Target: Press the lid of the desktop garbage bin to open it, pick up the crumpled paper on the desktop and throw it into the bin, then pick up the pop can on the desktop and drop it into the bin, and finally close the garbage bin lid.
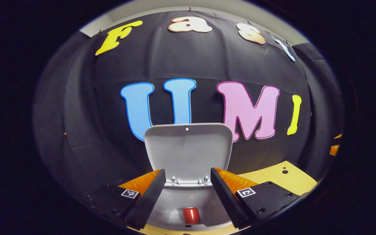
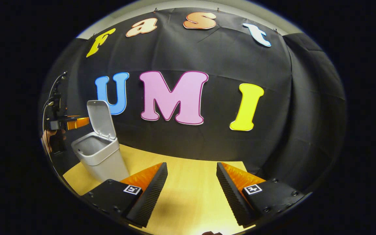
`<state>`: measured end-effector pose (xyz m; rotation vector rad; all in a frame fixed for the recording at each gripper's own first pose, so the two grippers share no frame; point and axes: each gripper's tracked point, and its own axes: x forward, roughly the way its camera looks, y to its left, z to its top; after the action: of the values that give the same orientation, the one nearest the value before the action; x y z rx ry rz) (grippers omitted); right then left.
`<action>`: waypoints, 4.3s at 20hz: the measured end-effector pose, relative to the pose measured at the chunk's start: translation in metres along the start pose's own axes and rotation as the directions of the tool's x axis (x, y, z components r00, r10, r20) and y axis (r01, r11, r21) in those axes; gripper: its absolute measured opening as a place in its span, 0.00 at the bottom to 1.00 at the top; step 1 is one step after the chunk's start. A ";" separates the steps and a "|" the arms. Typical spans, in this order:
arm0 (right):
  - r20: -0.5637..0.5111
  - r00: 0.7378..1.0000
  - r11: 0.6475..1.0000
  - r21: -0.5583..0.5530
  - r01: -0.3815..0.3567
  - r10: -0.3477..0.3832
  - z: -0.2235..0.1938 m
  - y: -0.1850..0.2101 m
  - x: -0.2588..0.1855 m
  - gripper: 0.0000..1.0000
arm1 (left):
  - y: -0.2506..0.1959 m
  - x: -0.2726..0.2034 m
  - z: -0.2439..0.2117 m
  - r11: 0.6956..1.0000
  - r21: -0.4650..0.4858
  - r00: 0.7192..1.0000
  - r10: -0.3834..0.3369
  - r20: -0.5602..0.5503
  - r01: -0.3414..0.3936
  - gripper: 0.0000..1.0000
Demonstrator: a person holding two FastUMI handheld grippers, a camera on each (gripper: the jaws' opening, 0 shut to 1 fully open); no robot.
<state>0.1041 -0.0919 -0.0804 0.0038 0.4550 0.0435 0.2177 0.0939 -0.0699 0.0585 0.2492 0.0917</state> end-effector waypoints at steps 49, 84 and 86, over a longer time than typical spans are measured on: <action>-0.027 0.999 0.998 -0.046 -0.034 0.032 -0.041 0.023 -0.043 0.97 | 0.001 -0.038 -0.082 0.990 -0.124 0.976 -0.091 -0.200 0.067 0.98; 0.192 0.981 0.999 0.042 0.022 -0.030 -0.019 0.107 -0.162 0.97 | -0.068 -0.219 -0.031 0.997 -0.077 0.993 -0.014 0.120 0.023 0.95; 0.197 0.980 0.999 0.028 0.021 -0.027 -0.022 0.112 -0.168 0.97 | -0.066 -0.230 -0.035 0.996 -0.085 0.991 -0.011 0.131 0.023 0.95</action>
<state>-0.0611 0.0124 -0.0246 0.0282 0.2568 0.0132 -0.0070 0.0074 -0.0520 -0.0240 0.1144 0.0815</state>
